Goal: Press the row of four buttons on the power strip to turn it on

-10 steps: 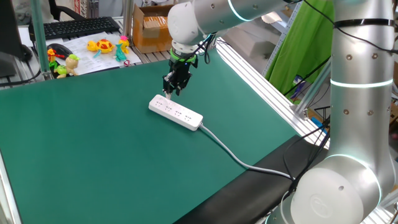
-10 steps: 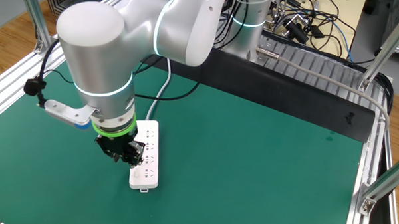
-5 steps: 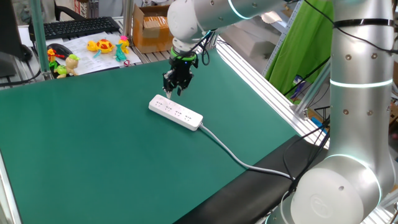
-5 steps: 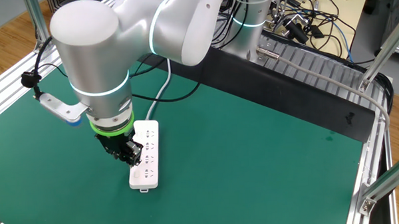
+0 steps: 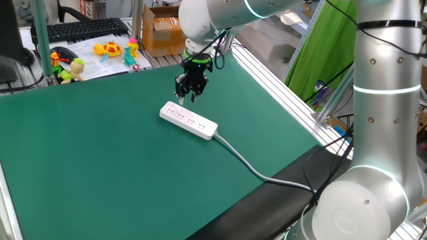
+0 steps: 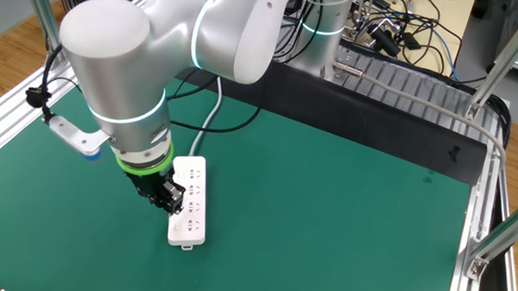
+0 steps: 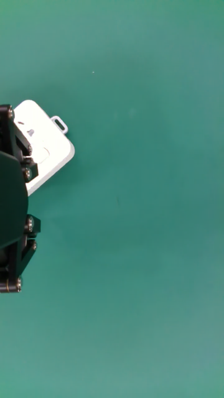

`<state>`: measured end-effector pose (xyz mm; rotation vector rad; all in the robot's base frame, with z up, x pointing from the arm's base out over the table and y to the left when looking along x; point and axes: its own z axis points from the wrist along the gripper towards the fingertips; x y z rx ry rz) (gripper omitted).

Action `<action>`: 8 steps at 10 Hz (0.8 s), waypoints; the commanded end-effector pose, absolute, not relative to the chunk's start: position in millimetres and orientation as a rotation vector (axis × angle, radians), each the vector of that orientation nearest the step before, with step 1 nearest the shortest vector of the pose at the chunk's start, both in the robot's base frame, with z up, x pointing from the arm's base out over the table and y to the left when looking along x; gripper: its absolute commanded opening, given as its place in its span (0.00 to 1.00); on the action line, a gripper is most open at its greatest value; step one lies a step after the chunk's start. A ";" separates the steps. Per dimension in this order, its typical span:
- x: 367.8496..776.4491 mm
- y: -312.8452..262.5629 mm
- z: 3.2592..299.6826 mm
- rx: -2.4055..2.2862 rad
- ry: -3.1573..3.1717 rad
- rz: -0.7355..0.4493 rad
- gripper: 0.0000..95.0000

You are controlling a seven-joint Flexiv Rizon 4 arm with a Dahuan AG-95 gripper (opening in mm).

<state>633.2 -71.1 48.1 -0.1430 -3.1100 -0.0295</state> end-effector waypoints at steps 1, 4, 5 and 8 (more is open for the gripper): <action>634.4 -70.7 48.4 -0.117 -3.102 -0.038 0.40; 634.4 -70.7 48.4 -0.108 -3.091 -0.125 0.40; 634.4 -70.7 48.4 -0.110 -3.099 -0.144 0.40; 634.4 -70.7 48.4 -0.101 -3.112 -0.126 0.20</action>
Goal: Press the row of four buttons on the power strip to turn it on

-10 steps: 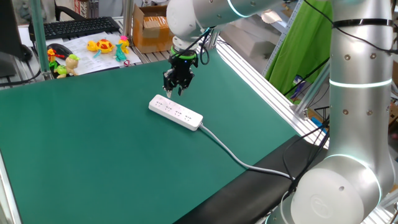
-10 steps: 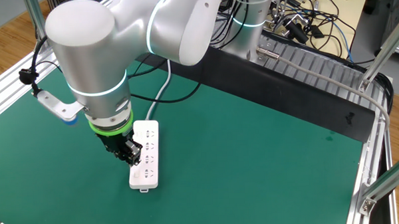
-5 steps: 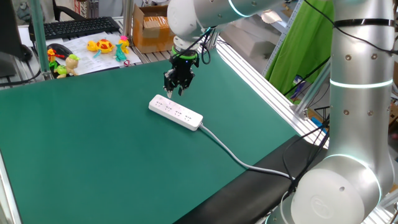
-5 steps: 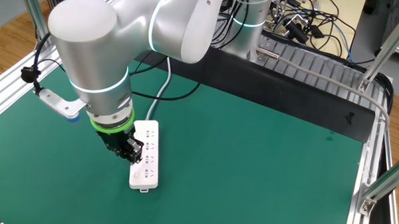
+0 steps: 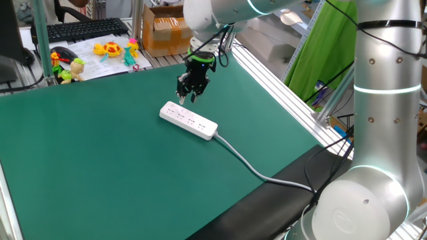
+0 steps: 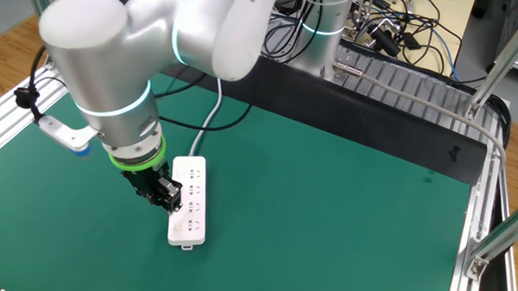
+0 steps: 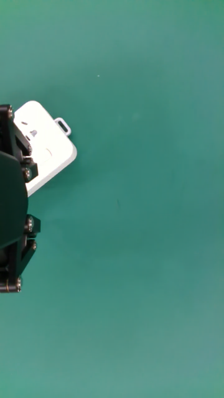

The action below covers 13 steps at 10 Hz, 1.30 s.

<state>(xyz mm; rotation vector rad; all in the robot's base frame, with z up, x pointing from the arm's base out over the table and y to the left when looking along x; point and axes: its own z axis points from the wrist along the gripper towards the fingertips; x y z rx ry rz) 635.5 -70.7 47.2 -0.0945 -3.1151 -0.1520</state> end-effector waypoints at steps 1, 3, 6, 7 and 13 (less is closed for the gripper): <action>632.9 -71.6 56.1 -0.110 -3.112 -0.110 0.20; 625.4 -76.5 84.6 -0.145 -3.110 -0.086 0.20; 613.7 -80.5 113.6 -0.144 -3.096 -0.066 0.20; 611.1 -79.6 118.9 -0.153 -3.096 -0.064 0.20; 601.4 -71.7 135.6 -0.229 -3.093 -0.046 0.20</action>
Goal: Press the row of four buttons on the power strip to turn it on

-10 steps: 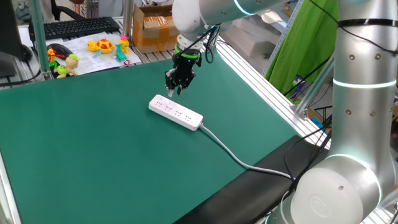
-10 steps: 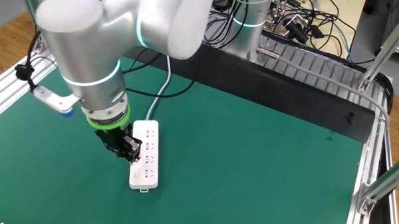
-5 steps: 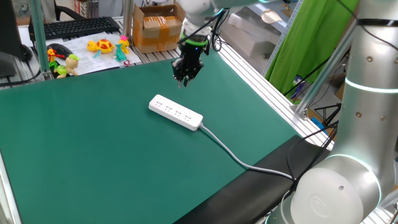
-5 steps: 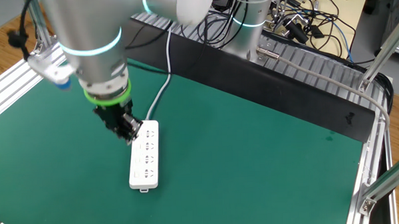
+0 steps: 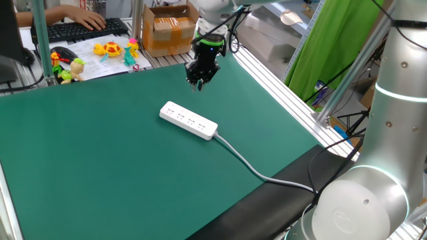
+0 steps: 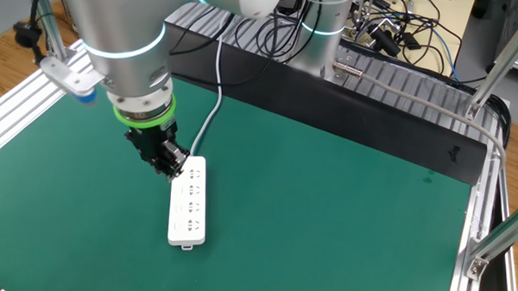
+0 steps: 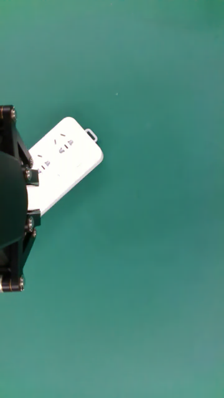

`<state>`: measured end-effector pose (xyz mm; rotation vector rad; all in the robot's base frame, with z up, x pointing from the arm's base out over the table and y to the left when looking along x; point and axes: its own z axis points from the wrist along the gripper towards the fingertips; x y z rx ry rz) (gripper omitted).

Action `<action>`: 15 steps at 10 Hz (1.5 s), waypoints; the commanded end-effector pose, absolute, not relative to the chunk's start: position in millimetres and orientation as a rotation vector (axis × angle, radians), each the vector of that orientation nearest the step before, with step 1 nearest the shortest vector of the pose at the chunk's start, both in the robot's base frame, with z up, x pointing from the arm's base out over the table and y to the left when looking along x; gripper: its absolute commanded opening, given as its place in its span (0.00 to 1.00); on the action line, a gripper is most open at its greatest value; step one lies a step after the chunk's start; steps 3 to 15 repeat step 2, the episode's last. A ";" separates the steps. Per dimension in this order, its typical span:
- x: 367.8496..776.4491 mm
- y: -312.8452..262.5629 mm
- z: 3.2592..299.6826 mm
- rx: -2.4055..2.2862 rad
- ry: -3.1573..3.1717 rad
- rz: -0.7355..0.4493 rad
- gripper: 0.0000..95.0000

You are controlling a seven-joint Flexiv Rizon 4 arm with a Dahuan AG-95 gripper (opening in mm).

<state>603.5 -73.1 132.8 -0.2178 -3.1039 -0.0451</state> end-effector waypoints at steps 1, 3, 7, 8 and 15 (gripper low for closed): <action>600.0 -69.4 137.2 -0.239 -3.089 -0.046 0.00; 598.8 -67.8 138.5 -0.237 -3.087 -0.043 0.00; 598.8 -67.8 138.5 -0.237 -3.087 -0.043 0.00; 598.8 -67.8 138.5 -0.237 -3.087 -0.043 0.00; 598.8 -67.8 138.5 -0.237 -3.087 -0.043 0.00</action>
